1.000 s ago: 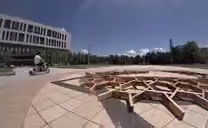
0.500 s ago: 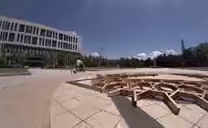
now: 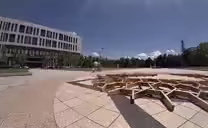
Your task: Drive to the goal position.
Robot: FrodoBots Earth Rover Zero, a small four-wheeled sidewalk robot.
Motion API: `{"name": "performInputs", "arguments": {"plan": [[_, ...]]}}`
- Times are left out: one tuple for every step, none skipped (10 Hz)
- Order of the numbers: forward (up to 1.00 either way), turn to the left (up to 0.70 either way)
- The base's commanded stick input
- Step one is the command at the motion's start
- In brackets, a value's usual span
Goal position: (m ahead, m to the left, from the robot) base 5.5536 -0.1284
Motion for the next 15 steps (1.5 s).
{"name": "performInputs", "arguments": {"plan": [[0.7, 0.35], [0.7, 0.35], [0.7, 0.35], [0.7, 0.35], [0.7, 0.17], [0.7, 0.0], [0.7, 0.0], [0.7, 0.0], [0.7, -0.05], [0.7, -0.21], [0.7, -0.27], [0.7, -0.28], [0.7, -0.18], [0.7, -0.05], [0.7, 0.0]]}}
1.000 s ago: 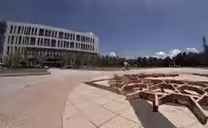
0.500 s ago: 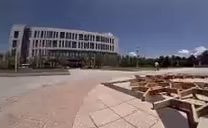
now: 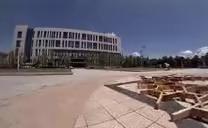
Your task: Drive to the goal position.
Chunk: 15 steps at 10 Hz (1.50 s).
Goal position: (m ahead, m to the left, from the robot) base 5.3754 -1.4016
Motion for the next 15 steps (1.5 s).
{"name": "performInputs", "arguments": {"plan": [[0.7, 0.0], [0.7, 0.0], [0.7, 0.0], [0.7, 0.0], [0.7, 0.0], [0.7, 0.0], [0.7, 0.0], [0.7, 0.0], [0.7, 0.0], [0.7, 0.0], [0.7, 0.0], [0.7, 0.0], [0.7, 0.0], [0.7, 0.0], [0.7, 0.0]]}}
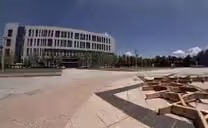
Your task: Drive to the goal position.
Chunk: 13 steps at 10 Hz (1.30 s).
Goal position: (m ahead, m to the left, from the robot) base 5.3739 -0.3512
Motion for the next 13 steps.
{"name": "performInputs", "arguments": {"plan": [[0.7, 0.0], [0.7, 0.0], [0.7, 0.0], [0.7, 0.0], [0.7, 0.0], [0.7, 0.0], [0.7, 0.0], [0.7, 0.0], [0.7, 0.0], [0.7, 0.01], [0.7, 0.03], [0.7, 0.04], [0.7, 0.05]]}}
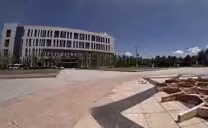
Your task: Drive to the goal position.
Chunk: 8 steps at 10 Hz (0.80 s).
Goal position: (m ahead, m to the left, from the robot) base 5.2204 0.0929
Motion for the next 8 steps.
{"name": "performInputs", "arguments": {"plan": [[0.7, 0.06], [0.7, 0.0], [0.7, 0.0], [0.7, 0.01], [0.7, 0.07], [0.7, 0.26], [0.7, 0.35], [0.7, 0.2]]}}
